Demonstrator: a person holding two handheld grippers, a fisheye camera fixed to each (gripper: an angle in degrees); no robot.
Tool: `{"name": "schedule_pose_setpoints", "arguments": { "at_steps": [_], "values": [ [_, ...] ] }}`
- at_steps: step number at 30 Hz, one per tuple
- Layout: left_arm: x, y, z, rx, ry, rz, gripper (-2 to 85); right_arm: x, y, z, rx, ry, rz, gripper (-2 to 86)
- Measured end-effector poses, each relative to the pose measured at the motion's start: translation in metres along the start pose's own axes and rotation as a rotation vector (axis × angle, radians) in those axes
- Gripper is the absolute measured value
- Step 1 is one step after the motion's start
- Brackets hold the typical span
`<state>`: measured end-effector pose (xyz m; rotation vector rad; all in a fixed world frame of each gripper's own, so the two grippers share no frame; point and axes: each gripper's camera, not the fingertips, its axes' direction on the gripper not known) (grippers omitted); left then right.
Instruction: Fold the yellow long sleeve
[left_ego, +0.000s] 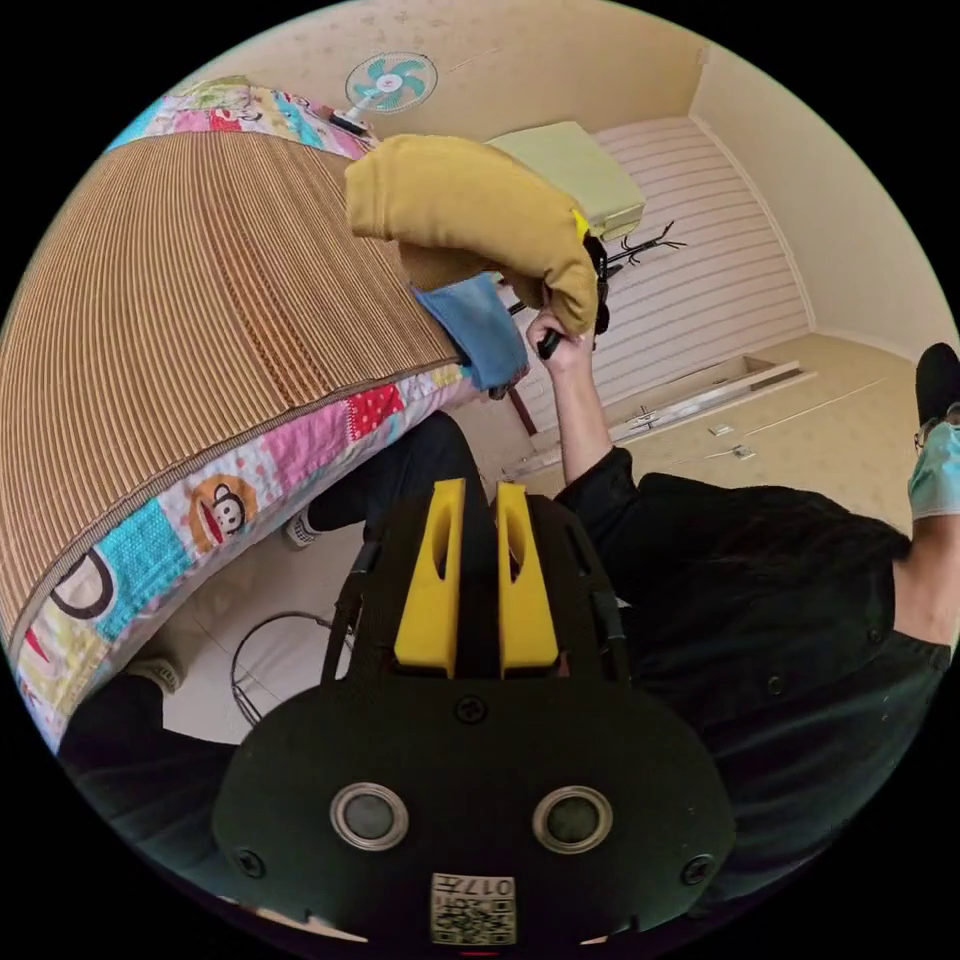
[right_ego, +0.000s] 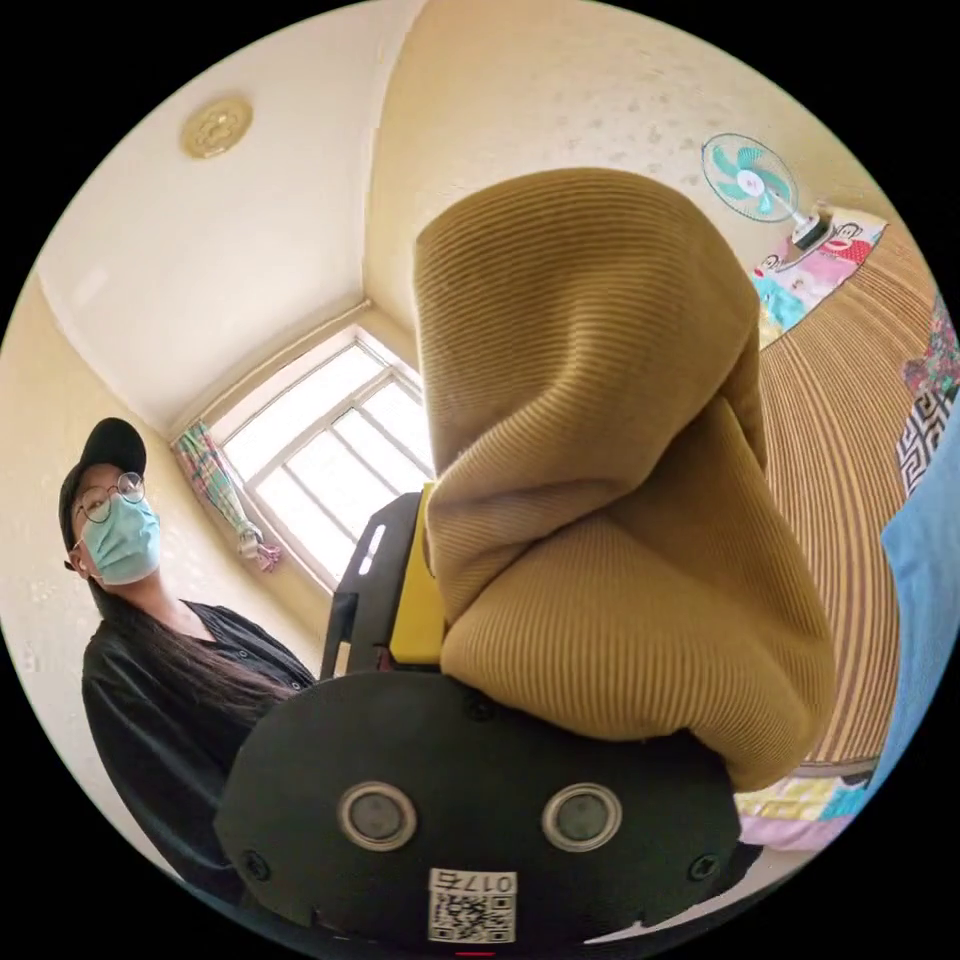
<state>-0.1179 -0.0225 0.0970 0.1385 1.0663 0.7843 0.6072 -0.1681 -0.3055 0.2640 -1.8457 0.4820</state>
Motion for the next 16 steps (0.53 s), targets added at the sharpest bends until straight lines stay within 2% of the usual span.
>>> {"name": "schedule_pose_setpoints", "arguments": {
  "at_steps": [4,6,8,11,16],
  "values": [
    [-0.046,0.007,-0.035,0.152,-0.015,-0.138,6.4,0.038,-0.027,-0.093,0.156,0.236,0.133,6.1],
    [-0.068,0.012,-0.051,0.207,-0.049,-0.218,6.6,0.072,-0.002,-0.143,0.258,0.364,0.335,6.1],
    [-0.089,0.019,-0.069,0.261,-0.094,-0.292,7.1,0.091,0.065,-0.197,0.360,0.681,0.637,5.5],
    [-0.118,0.029,-0.116,0.349,-0.202,-0.352,7.9,0.069,0.139,-0.202,0.323,1.006,0.761,2.5],
    [-0.119,0.048,-0.269,0.674,-0.598,-0.432,9.0,0.034,0.211,-0.152,0.244,1.064,0.725,0.6]
  ]
}}
